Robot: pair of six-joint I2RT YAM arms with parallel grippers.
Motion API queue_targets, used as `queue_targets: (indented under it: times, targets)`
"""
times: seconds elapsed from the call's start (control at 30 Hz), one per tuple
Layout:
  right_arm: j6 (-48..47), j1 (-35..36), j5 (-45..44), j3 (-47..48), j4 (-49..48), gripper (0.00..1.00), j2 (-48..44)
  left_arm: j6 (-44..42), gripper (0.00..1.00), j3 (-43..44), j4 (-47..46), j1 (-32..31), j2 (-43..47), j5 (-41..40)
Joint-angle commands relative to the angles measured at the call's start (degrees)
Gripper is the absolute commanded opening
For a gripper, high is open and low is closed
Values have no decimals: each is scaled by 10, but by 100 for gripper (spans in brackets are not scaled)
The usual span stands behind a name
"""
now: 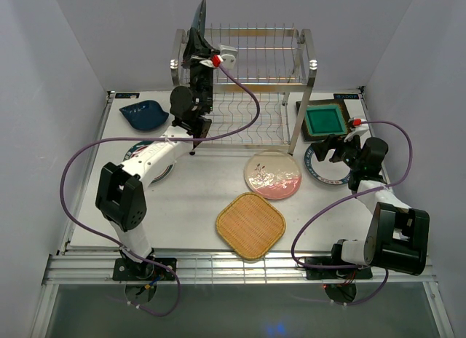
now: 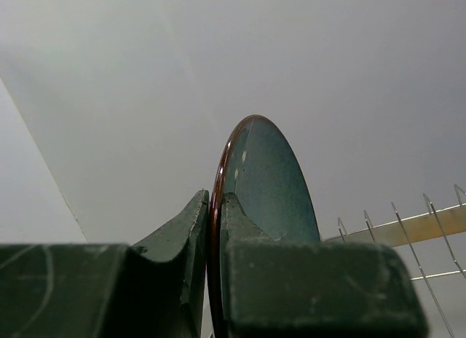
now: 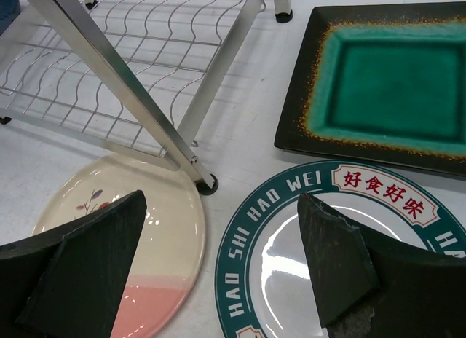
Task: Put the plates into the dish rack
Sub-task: Insert the plate into the dish rack.
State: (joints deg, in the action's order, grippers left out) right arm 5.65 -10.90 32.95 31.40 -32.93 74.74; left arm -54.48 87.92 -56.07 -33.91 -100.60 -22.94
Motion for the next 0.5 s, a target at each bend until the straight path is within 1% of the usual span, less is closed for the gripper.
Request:
queue_targets:
  times: [0.0, 0.37, 0.47]
  targets:
    - [5, -4, 13, 24, -10, 90, 4, -34, 0, 33, -93, -9, 24, 12]
    - [9, -9, 23, 29, -10, 90, 13, -29, 0, 30, -84, -12, 25, 16]
    - [9, -10, 24, 28, -10, 90, 11, -28, 4, 30, -81, -13, 26, 16]
